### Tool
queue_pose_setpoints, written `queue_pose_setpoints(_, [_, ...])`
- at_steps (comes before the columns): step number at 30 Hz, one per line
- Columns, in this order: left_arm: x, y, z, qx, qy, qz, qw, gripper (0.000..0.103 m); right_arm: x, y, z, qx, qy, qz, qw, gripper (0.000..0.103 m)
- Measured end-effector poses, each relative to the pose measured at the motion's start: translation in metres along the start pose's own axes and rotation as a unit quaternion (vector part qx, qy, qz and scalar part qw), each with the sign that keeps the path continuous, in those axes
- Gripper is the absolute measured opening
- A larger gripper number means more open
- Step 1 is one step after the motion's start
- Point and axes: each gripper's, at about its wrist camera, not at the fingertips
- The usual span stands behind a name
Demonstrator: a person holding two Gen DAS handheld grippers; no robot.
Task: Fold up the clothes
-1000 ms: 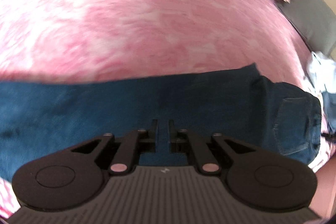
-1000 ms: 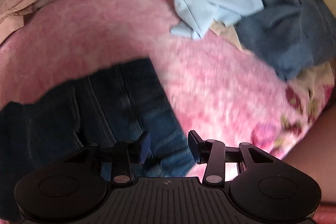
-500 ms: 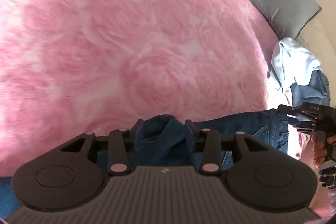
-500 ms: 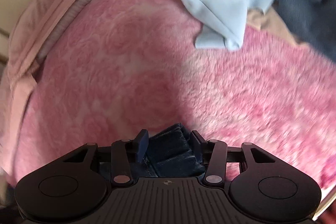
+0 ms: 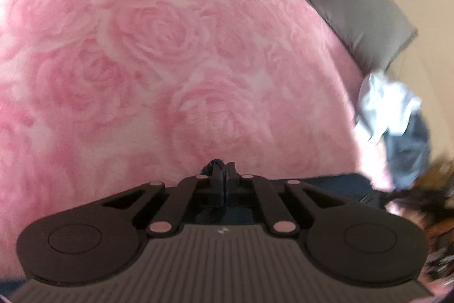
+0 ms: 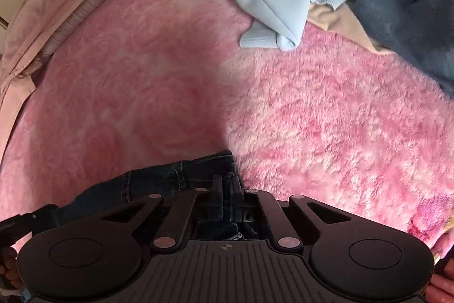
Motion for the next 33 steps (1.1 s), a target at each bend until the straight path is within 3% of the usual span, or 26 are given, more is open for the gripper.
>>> queue_pose_setpoints(2, [0.002,-0.001,0.003,-0.023,-0.011,0.004,0.9997,0.003,-0.001,0.002,-0.008,0.019,0.018,0.037,0.999,0.002])
queue_pose_setpoints(5, [0.018,0.003,-0.002,-0.009,-0.02,0.026,0.9994,0.008,0.006,0.003,-0.024,0.066,0.094,0.098,0.988,0.002])
queue_pose_setpoints(6, [0.026,0.006,-0.005,-0.005,-0.031,0.041,0.9987,0.012,0.009,0.003,-0.025,0.07,0.099,0.106,0.987,0.002])
queue_pose_setpoints(8, [0.048,0.012,-0.018,0.021,-0.037,0.064,0.9971,0.014,0.02,0.0,-0.022,0.055,0.069,0.108,0.99,0.002])
queue_pose_setpoints(11, [0.07,0.025,-0.043,0.049,-0.01,0.049,0.9975,0.026,0.028,0.003,-0.024,0.049,0.047,0.1,0.993,0.004])
queue_pose_setpoints(13, [0.079,0.033,-0.053,0.044,-0.009,0.031,0.9985,0.032,0.031,0.01,-0.026,0.052,0.042,0.093,0.993,0.012])
queue_pose_setpoints(15, [0.08,0.041,-0.059,0.024,-0.015,0.006,0.9996,0.033,0.03,0.016,-0.027,0.048,0.044,0.086,0.994,0.044])
queue_pose_setpoints(16, [0.08,0.045,-0.062,0.014,-0.018,-0.007,0.9997,0.033,0.029,0.019,-0.026,0.044,0.047,0.084,0.994,0.046])
queue_pose_setpoints(19, [0.078,0.056,-0.069,-0.009,-0.02,-0.026,0.9994,0.031,0.025,0.028,-0.023,0.03,0.055,0.076,0.995,0.047])
queue_pose_setpoints(22, [0.079,0.063,-0.066,-0.036,-0.033,-0.012,0.9988,0.013,0.023,0.033,-0.019,0.016,0.058,0.069,0.996,0.047])
queue_pose_setpoints(23, [0.08,0.065,-0.062,-0.049,-0.041,0.0,0.998,0.0,0.022,0.034,-0.019,0.017,0.06,0.069,0.996,0.047])
queue_pose_setpoints(27, [0.084,0.075,-0.052,-0.072,-0.067,0.037,0.9945,0.0,0.016,0.035,-0.022,0.029,0.077,0.068,0.994,0.047])
queue_pose_setpoints(30, [0.075,0.077,-0.058,-0.046,-0.076,0.04,0.9953,0.001,0.009,0.036,-0.022,0.034,0.086,0.067,0.993,0.047])
queue_pose_setpoints(33, [0.067,0.076,-0.064,0.013,-0.084,0.044,0.9954,0.003,0.007,0.036,-0.017,0.026,0.097,0.069,0.993,0.047])
Point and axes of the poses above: each gripper's, at about its wrist camera, not at the fingertips, and x roughly against the way its jaws point, z to its right, y to its underside, and after that the axes turned 10 degrees about -z, right-handed
